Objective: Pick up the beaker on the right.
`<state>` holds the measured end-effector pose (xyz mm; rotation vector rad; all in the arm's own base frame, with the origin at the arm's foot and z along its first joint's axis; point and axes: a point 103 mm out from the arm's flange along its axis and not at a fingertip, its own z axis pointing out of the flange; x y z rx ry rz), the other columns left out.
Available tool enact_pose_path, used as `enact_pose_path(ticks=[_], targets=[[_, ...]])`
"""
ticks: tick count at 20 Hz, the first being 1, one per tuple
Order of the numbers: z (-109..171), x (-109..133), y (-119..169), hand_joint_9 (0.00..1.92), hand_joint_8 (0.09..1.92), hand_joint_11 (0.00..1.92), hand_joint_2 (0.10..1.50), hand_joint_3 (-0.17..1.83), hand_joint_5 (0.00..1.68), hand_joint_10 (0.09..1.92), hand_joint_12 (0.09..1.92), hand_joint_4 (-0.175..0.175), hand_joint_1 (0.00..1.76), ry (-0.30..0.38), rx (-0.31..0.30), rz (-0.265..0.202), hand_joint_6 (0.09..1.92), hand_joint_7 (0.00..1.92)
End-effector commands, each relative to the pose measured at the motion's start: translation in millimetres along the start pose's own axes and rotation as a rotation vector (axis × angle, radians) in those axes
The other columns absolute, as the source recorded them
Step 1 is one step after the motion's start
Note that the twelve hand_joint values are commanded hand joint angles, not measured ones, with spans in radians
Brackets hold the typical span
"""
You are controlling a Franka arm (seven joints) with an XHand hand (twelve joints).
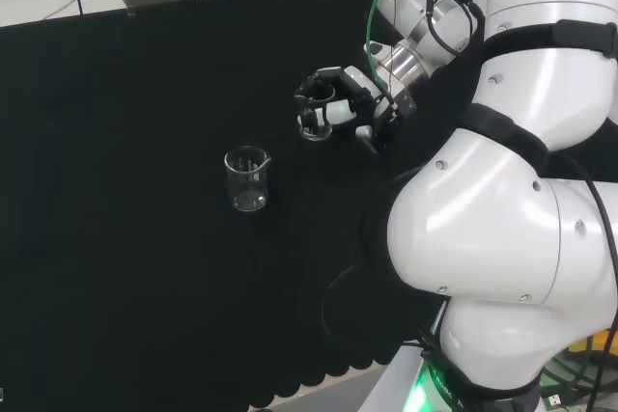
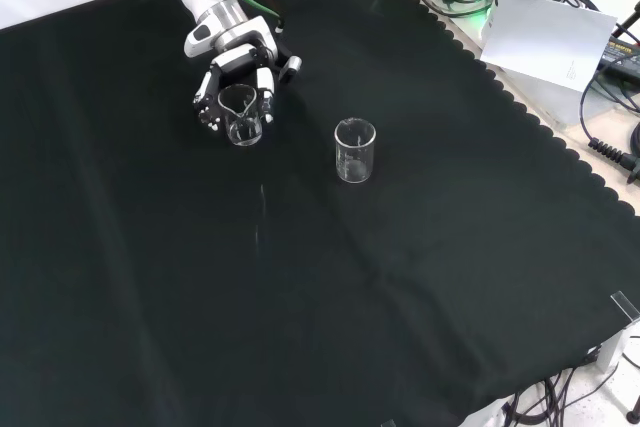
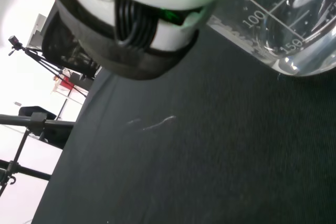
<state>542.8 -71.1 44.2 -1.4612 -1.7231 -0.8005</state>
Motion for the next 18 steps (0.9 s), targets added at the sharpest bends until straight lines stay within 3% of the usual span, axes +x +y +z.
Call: enact_pose_path(ticks=[1, 3, 6, 11, 15, 18], targets=[[-0.5, 1.4, -0.7, 1.08, 0.66, 0.8, 1.03, 0.1, 1.05, 0.47, 1.16, -0.103, 1.14, -0.012, -0.049, 0.018, 0.9, 0.94], [-1.6, 3.0, -1.3, 1.25, 0.57, 1.01, 1.0, 0.1, 1.12, 0.36, 1.02, -0.112, 1.16, -0.036, -0.07, 0.021, 0.8, 1.12], [-5.6, 7.4, -2.7, 1.44, 0.39, 1.21, 0.95, 0.13, 1.22, 0.17, 0.86, -0.066, 1.16, -0.069, -0.109, 0.012, 0.62, 1.31], [-17.4, 23.7, -2.8, 1.56, 0.24, 1.33, 0.89, 0.2, 1.31, 0.09, 0.78, 0.006, 1.16, -0.124, -0.144, -0.031, 0.46, 1.45], [-24.6, 46.8, -5.0, 1.59, 0.2, 1.37, 0.85, 0.26, 1.35, 0.09, 0.75, 0.04, 1.16, -0.134, -0.177, -0.071, 0.41, 1.49], [-33.3, 61.2, -8.6, 1.61, 0.17, 1.39, 0.82, 0.31, 1.36, 0.09, 0.74, 0.086, 1.15, -0.135, -0.175, -0.094, 0.39, 1.52]])
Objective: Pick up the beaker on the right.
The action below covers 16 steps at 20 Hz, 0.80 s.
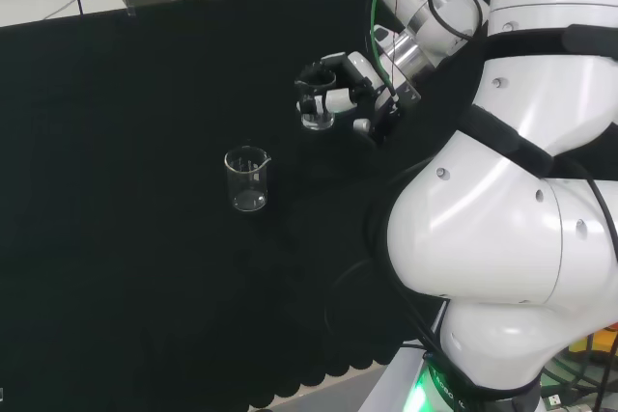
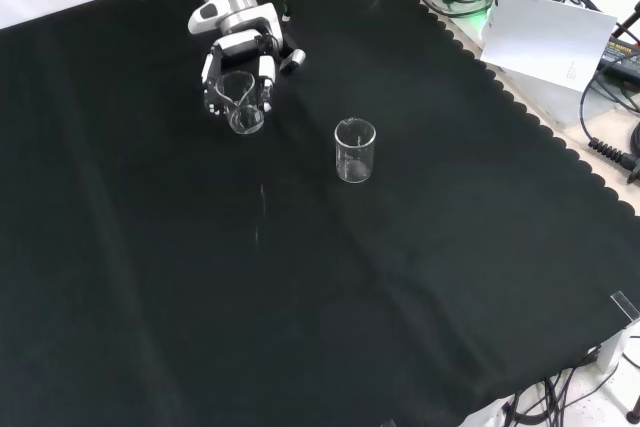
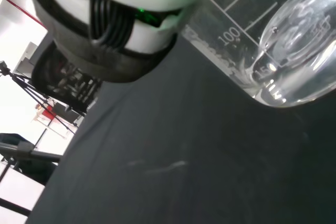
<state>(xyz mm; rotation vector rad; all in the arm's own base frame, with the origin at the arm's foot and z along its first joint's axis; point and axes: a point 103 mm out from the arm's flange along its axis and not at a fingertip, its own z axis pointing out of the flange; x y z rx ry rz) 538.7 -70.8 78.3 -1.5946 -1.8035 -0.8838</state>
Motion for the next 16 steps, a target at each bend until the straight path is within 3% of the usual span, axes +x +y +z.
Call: enact_pose_path(ticks=[1, 6, 16], targets=[[-22.8, 34.1, -2.3, 1.61, 0.16, 1.4, 0.8, 0.34, 1.36, 0.09, 0.73, 0.092, 1.15, -0.033, -0.034, -0.068, 0.4, 1.53], [-38.7, 56.6, -12.4, 1.64, 0.12, 1.44, 0.75, 0.43, 1.37, 0.09, 0.72, 0.103, 1.15, -0.099, 0.035, -0.086, 0.41, 1.57], [-54.8, 100.1, -42.4, 1.66, 0.1, 1.47, 0.7, 0.51, 1.37, 0.09, 0.7, 0.05, 1.17, -0.216, 0.119, -0.072, 0.43, 1.61]])
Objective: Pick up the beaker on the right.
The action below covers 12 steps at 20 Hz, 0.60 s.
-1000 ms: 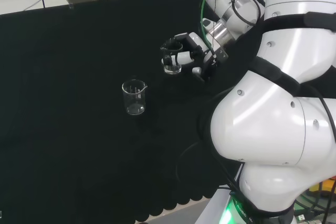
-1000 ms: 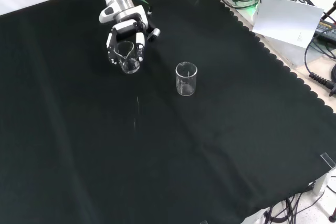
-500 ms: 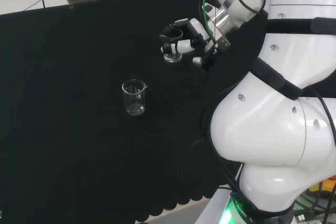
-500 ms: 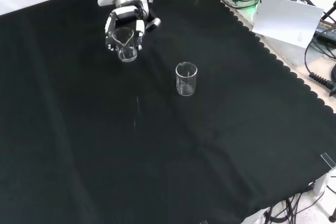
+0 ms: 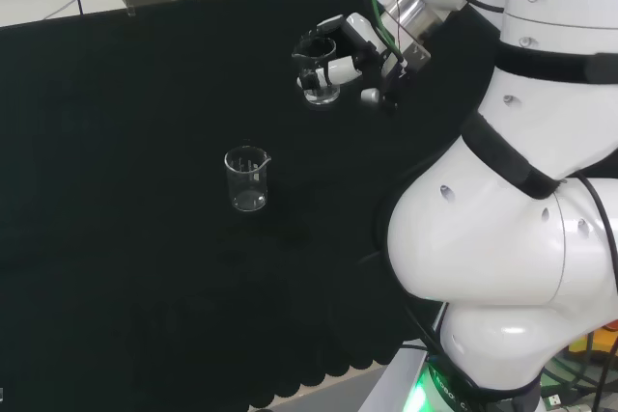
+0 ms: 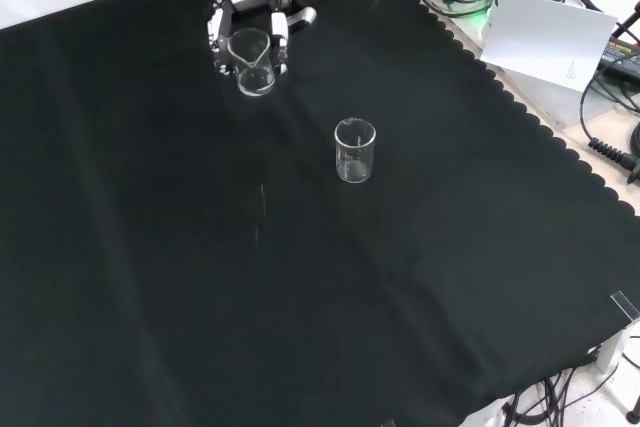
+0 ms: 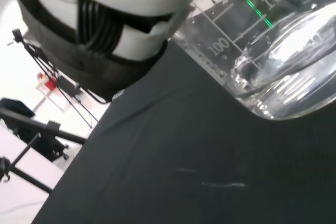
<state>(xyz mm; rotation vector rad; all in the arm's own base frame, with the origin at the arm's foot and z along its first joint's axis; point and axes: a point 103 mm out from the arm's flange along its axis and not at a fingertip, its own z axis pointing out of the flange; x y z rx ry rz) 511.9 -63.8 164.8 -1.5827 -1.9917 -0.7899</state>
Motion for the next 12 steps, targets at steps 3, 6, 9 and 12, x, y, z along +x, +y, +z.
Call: enact_pose_path(ticks=[3, 6, 9, 12], targets=[[-12.3, 38.1, -30.6, 1.66, 0.1, 1.47, 0.7, 0.52, 1.37, 0.09, 0.7, 0.046, 1.17, -0.11, 0.101, 0.023, 0.43, 1.61], [-18.1, 46.1, -40.5, 1.66, 0.1, 1.47, 0.7, 0.52, 1.37, 0.09, 0.7, 0.044, 1.17, -0.134, 0.115, 0.028, 0.43, 1.61], [-19.5, 52.4, -49.0, 1.66, 0.09, 1.47, 0.7, 0.52, 1.37, 0.09, 0.7, 0.041, 1.17, -0.152, 0.119, 0.037, 0.43, 1.61], [-21.1, 58.3, -57.1, 1.67, 0.09, 1.48, 0.69, 0.55, 1.36, 0.09, 0.69, 0.011, 1.18, -0.169, 0.126, 0.039, 0.46, 1.62]])
